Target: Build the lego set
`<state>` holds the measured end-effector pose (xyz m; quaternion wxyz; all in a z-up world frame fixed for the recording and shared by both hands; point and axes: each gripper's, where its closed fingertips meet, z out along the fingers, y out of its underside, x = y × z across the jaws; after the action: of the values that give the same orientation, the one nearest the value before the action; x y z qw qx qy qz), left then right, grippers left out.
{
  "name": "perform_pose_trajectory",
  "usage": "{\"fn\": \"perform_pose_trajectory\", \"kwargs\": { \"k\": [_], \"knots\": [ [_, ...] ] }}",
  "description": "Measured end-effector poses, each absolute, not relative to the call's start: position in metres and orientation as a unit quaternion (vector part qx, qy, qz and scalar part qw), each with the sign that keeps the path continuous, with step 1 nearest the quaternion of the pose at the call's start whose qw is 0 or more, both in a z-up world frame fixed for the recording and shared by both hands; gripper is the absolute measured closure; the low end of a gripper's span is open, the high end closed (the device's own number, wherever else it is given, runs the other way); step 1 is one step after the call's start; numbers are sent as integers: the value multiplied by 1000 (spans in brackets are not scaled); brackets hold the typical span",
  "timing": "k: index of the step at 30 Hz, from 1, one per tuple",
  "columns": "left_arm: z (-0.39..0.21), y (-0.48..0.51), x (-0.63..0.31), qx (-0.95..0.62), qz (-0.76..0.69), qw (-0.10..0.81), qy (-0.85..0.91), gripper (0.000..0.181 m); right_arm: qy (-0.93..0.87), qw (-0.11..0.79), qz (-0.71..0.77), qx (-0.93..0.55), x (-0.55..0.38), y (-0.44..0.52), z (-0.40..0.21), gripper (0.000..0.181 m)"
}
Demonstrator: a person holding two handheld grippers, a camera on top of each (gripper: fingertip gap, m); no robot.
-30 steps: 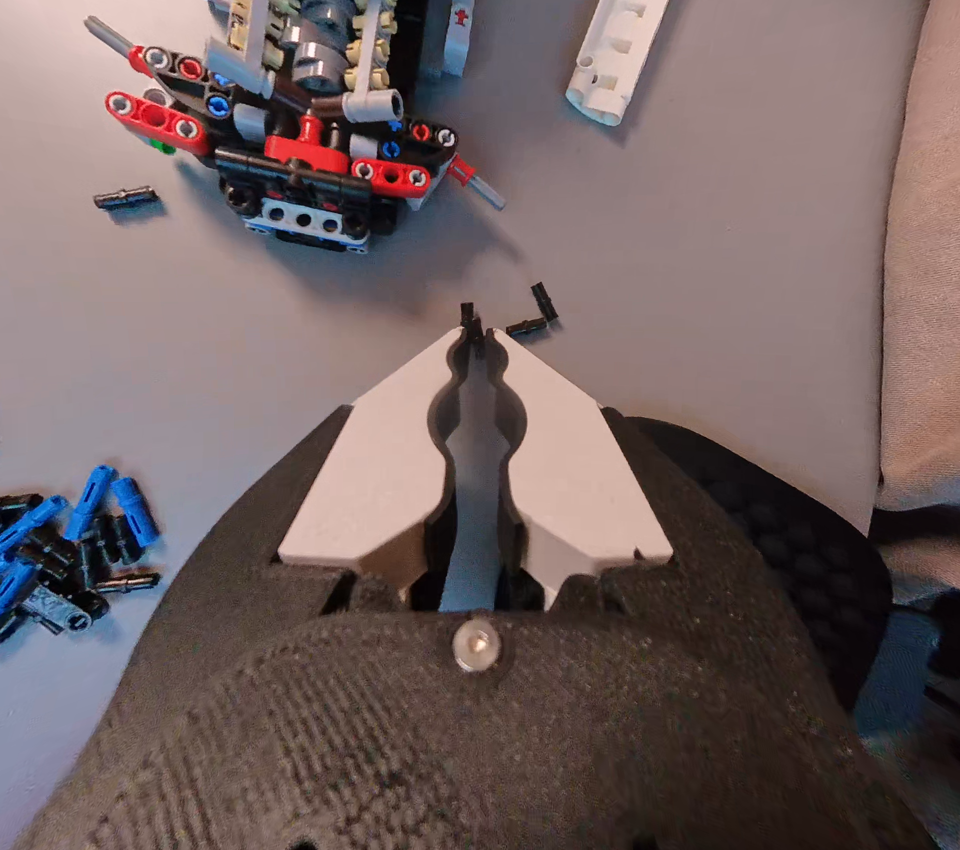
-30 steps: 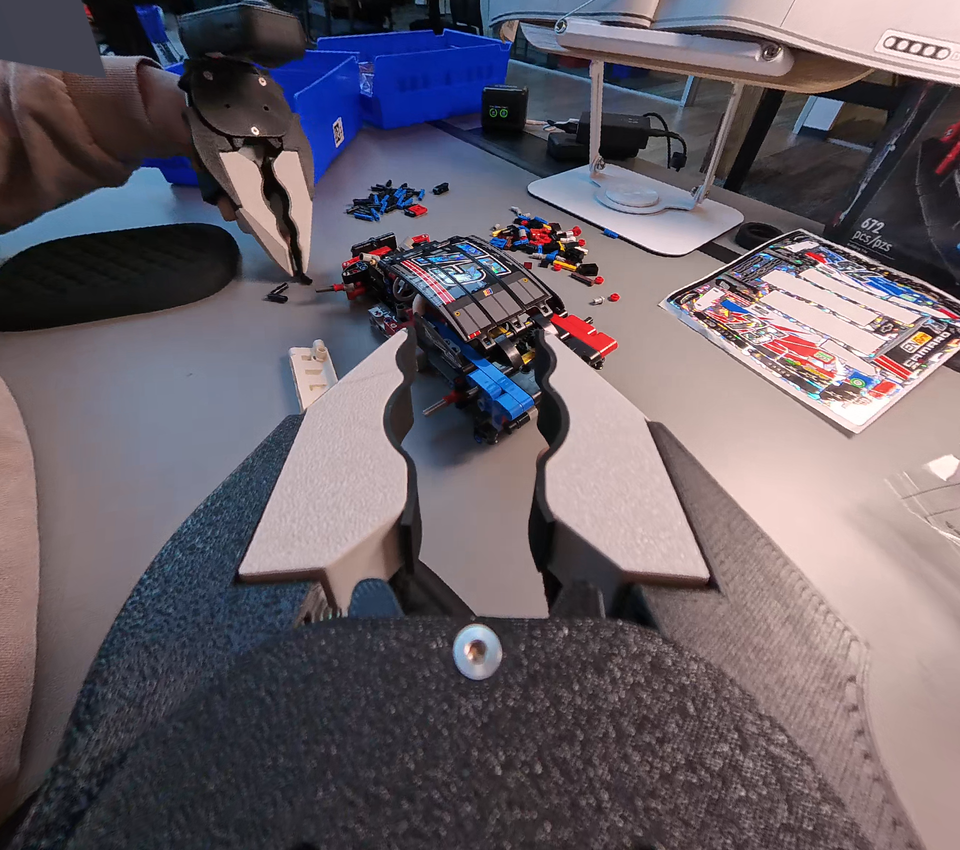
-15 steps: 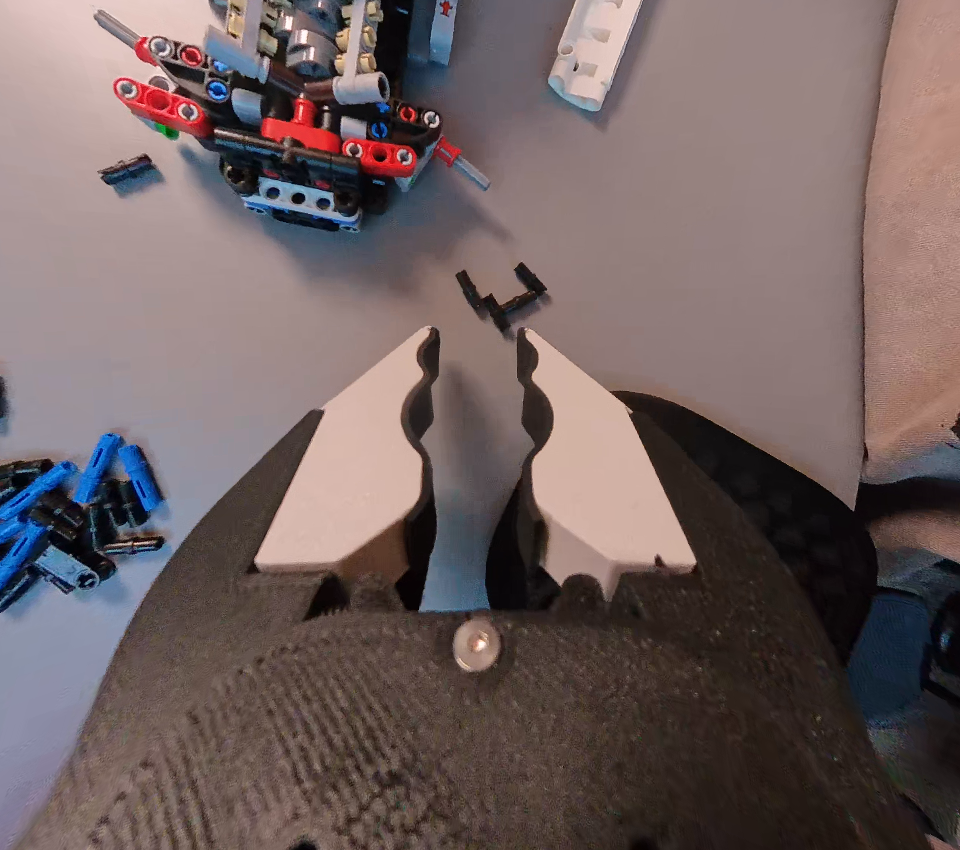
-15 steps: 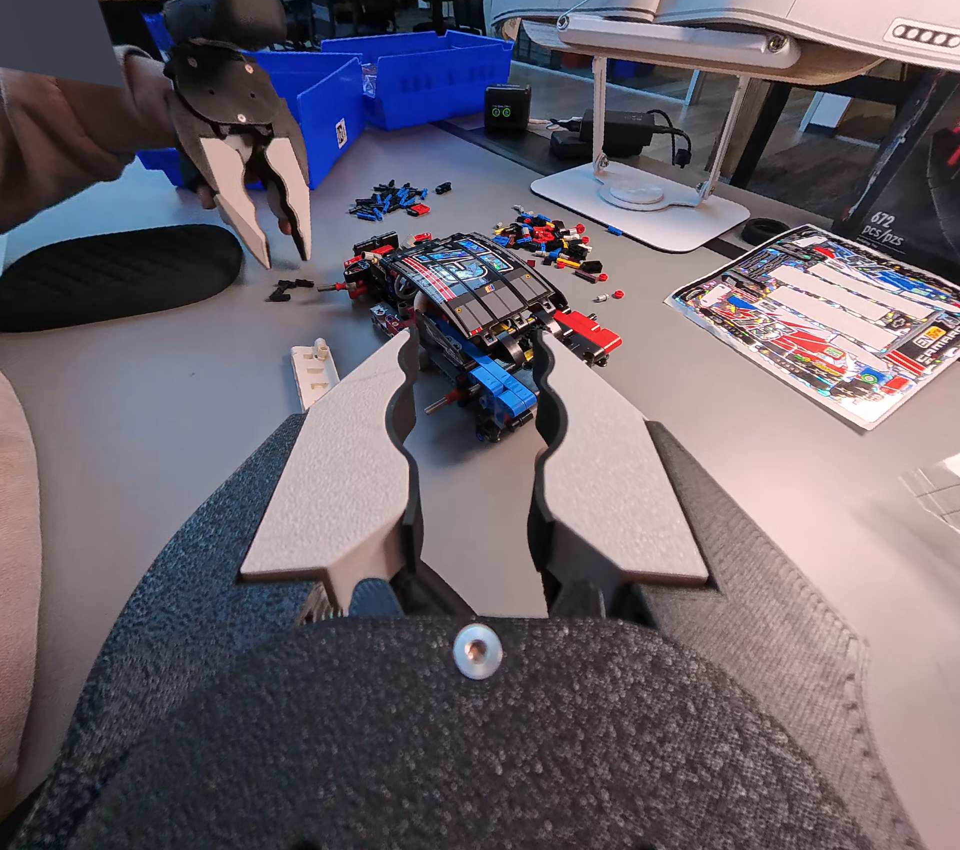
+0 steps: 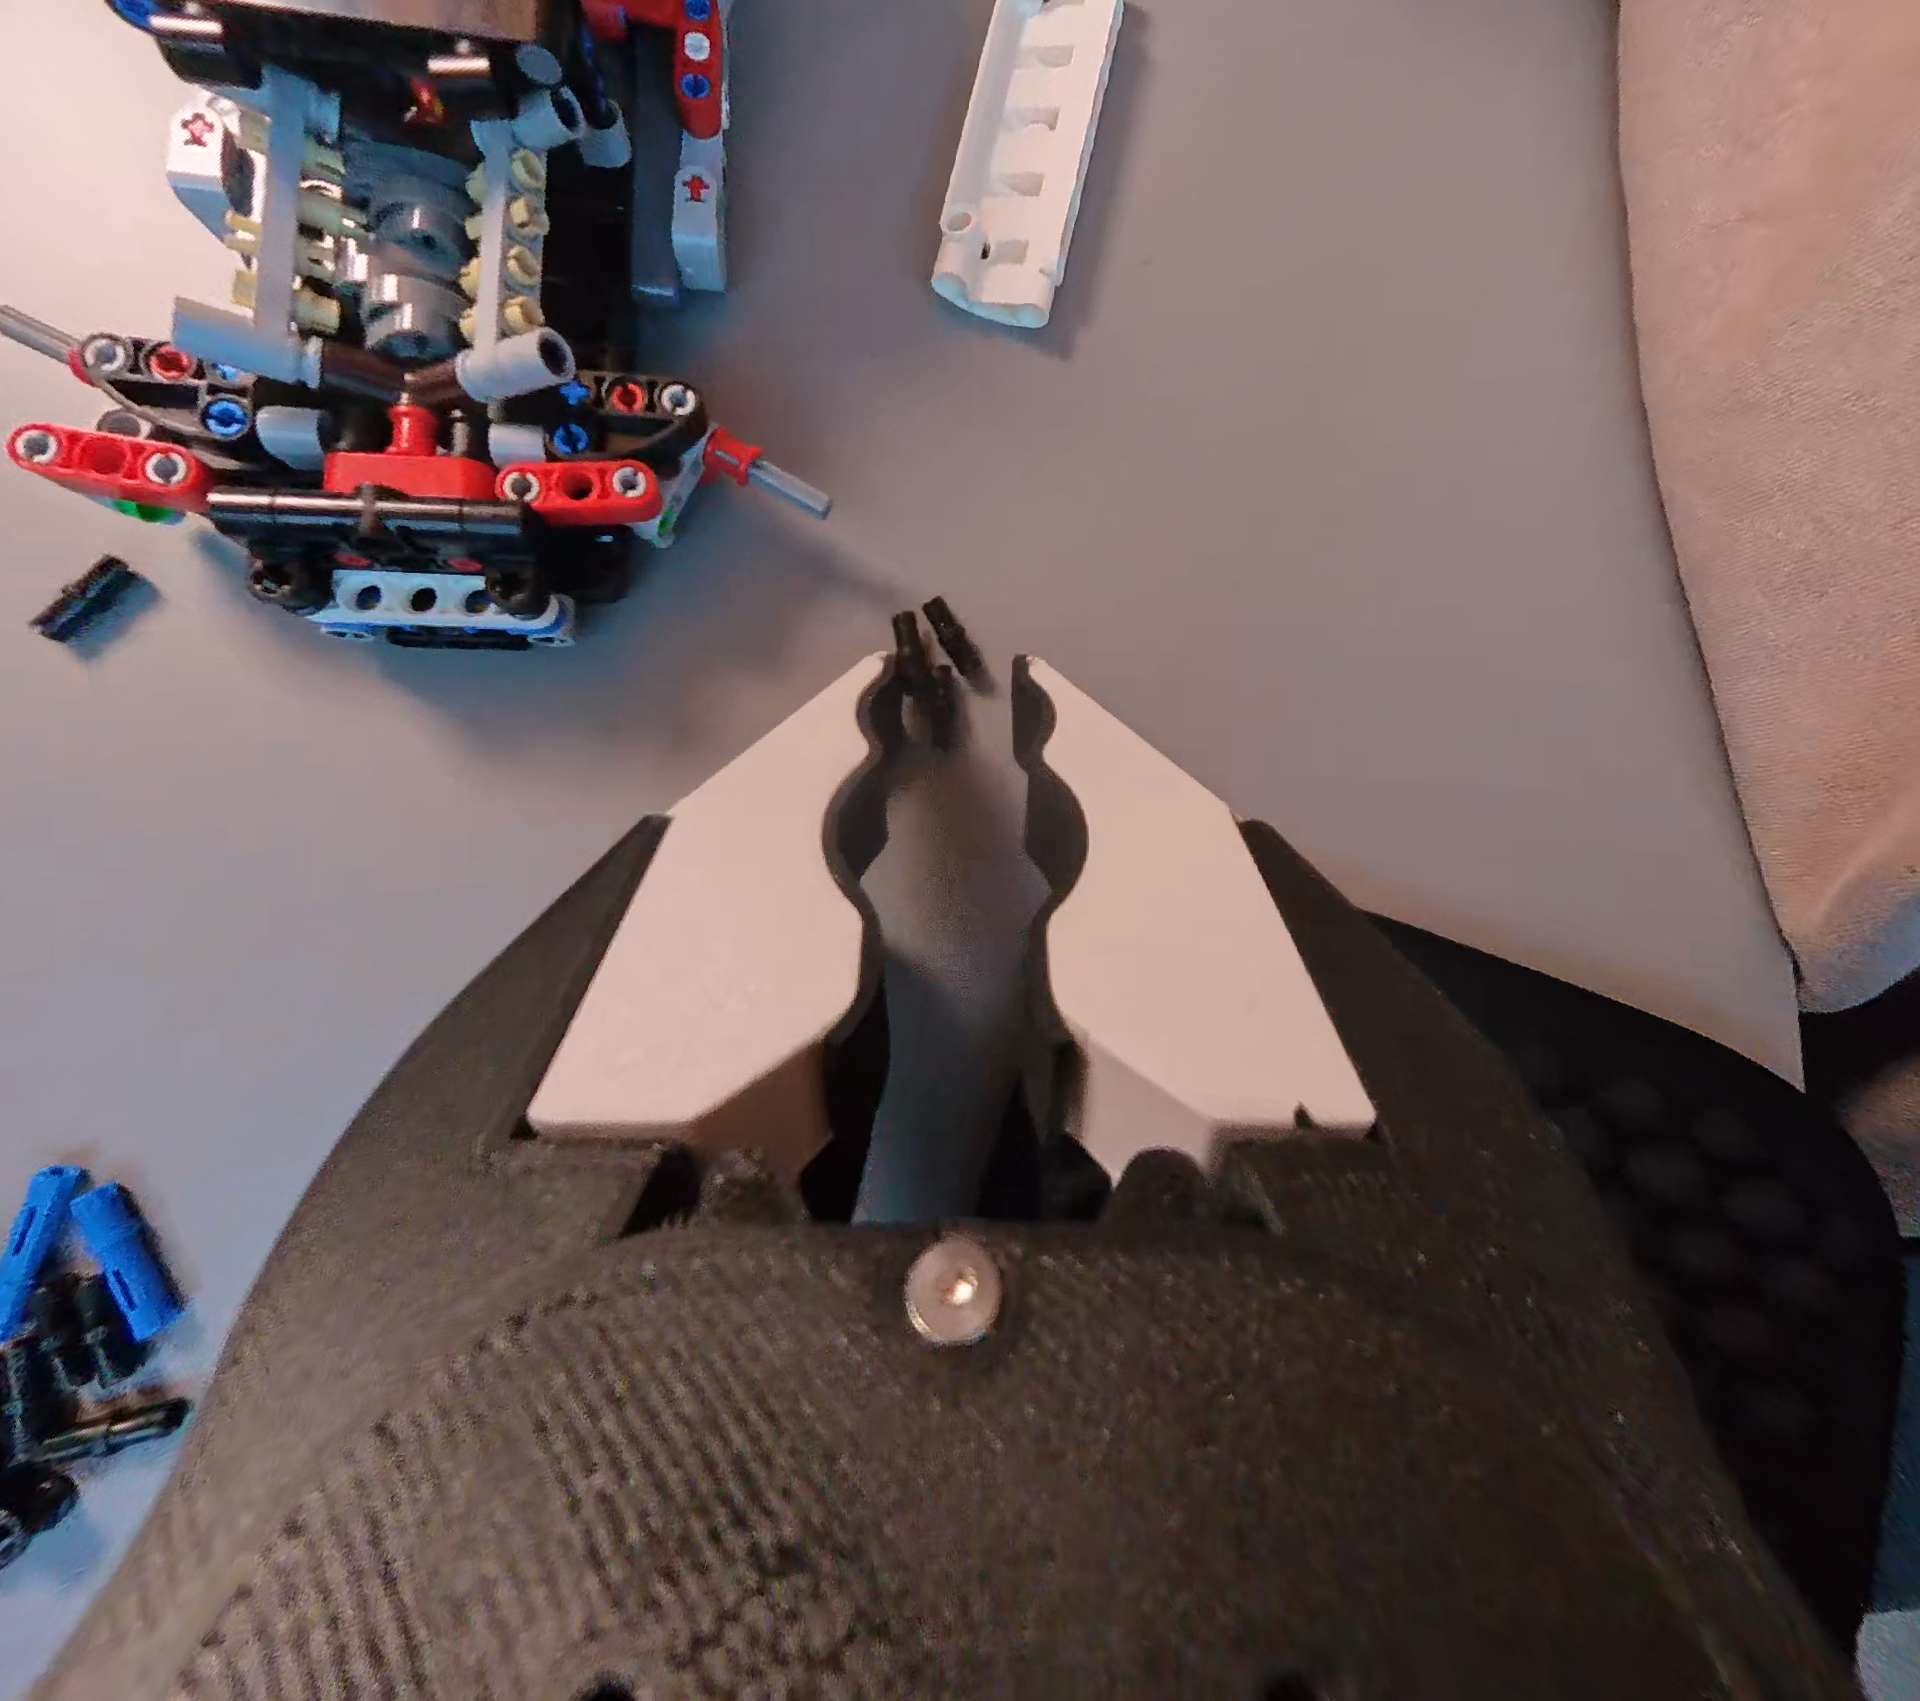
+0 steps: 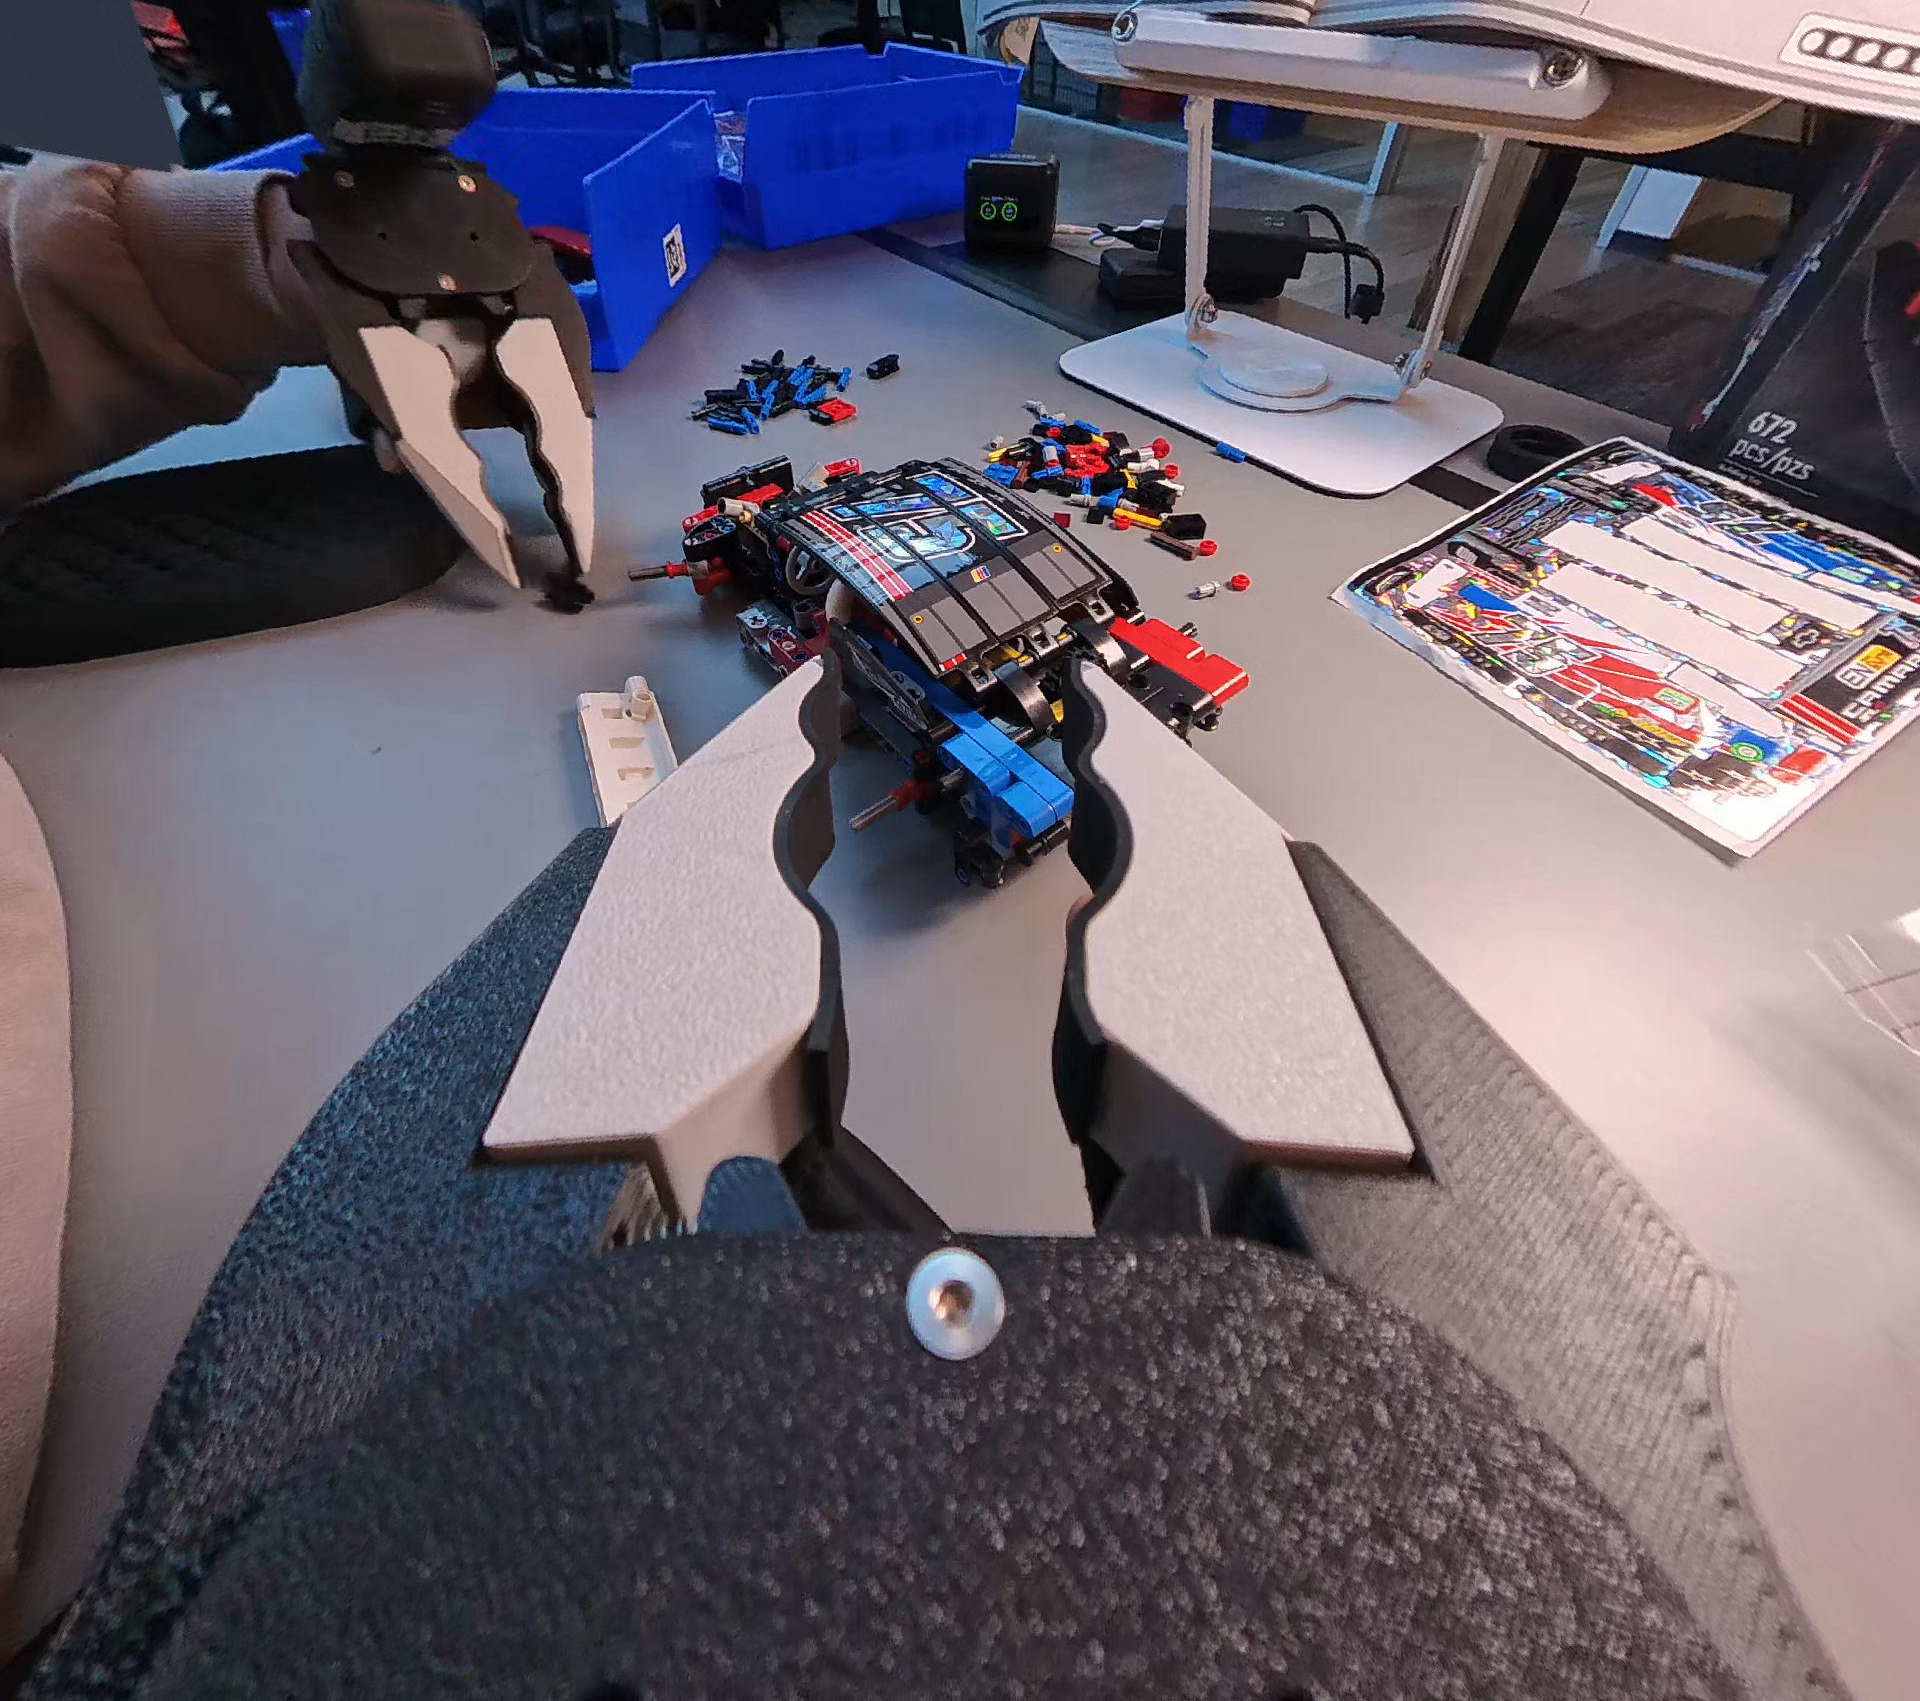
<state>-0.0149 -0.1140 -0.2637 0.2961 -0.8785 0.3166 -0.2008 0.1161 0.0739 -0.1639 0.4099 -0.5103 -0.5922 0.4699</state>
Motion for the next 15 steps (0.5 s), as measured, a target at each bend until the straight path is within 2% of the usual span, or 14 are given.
{"fn": "perform_pose_trajectory", "kwargs": {
  "k": [3,5,8,15],
  "knots": [
    [-237,-94,-33,-869,-200,351,286,161,-590,409,472,-512,115,75,-164,142],
    [-229,-69,-67,-878,-145,378,257,162,-589,406,477,-511,114,74,-164,142],
    [-243,-39,-106,-897,-71,352,257,161,-591,403,478,-510,111,73,-165,142],
    [-268,-4,-118,-906,-62,294,299,160,-580,403,478,-522,118,77,-168,143]
  ]
}}
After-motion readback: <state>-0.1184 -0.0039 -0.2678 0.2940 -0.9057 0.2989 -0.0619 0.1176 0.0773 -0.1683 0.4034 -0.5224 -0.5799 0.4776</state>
